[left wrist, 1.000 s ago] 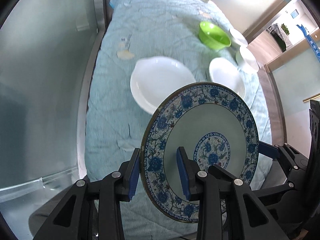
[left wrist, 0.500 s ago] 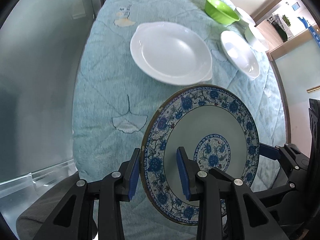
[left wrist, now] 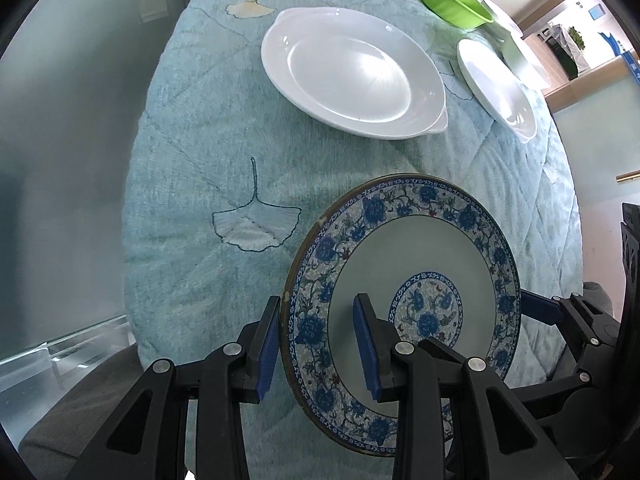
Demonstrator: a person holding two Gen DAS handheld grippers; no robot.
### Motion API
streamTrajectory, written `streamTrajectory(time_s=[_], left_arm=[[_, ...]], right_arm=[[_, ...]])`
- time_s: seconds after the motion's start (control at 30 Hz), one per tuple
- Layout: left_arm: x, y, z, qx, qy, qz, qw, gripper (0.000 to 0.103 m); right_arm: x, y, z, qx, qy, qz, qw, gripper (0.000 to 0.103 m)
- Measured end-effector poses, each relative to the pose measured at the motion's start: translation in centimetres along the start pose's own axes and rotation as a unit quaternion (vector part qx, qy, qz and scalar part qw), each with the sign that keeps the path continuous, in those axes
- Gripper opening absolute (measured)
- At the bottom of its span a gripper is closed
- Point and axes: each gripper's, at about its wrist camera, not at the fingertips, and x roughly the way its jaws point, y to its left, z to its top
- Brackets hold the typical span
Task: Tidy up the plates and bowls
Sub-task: 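Carry the blue-and-white plate toward the table edge, lower it, open both grippers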
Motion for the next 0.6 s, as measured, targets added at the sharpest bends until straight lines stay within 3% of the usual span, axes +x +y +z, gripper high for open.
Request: streamTrajectory(time_s=[0.27, 0.47, 0.6], left_arm=[[1.1, -0.3, 0.2, 0.001, 0.002, 0.002, 1.0, 0.033], [1.4, -1.0, 0.1, -0.002, 0.008, 0.011, 0.9999, 0.041], [-2.7, -1.4, -0.1, -0.007, -0.05, 0.016, 0.9986, 0.044]], right_arm=[[1.5, 0.1, -0.3, 0.006, 0.003, -0.006, 1.0, 0.102], [1.5, 0.2, -1.4, 0.0, -0.008, -0.003, 1.0, 0.101], [-1.8, -1.0, -2.5, 0.008, -0.042, -0.006, 0.999, 0.101]])
